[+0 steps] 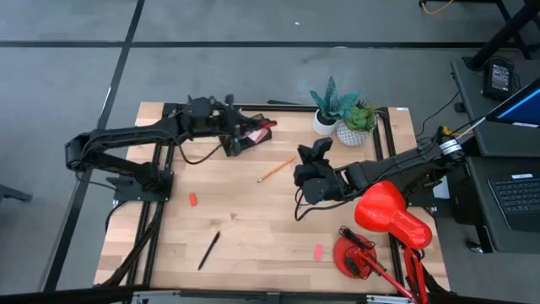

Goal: Pick and place office supplies into organizer
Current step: Put the scissors into the desk organizer

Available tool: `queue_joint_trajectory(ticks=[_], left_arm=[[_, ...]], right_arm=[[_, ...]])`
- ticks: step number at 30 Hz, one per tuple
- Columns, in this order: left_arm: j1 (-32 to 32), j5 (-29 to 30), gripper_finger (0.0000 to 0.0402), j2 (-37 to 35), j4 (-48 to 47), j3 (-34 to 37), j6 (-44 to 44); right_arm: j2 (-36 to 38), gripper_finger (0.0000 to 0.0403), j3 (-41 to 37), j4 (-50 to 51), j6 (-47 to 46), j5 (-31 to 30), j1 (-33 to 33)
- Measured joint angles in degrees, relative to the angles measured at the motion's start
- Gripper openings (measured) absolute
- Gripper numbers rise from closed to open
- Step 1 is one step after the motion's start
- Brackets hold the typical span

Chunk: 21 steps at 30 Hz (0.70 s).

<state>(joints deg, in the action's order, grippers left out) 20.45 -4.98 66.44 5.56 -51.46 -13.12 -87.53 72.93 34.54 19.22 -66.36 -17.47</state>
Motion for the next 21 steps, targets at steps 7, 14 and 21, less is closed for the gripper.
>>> queue_joint_trajectory(ticks=[7, 14, 21], left_arm=[[2.82, 1.81, 0.0026, -10.54, 5.08, 8.85, 0.37], [5.89, 2.49, 0.0026, -15.76, 5.37, 14.90, 1.14], [7.57, 2.45, 0.0026, -16.03, 7.09, 17.35, 1.45]], right_arm=[[0.20, 0.0003, -1.20, 9.56, -21.71, 3.84, 0.00], [0.15, 0.0002, -8.09, 2.95, -28.35, 12.19, 0.45], [0.14, 0.0001, -17.03, -25.83, -17.71, 34.51, 3.47]])
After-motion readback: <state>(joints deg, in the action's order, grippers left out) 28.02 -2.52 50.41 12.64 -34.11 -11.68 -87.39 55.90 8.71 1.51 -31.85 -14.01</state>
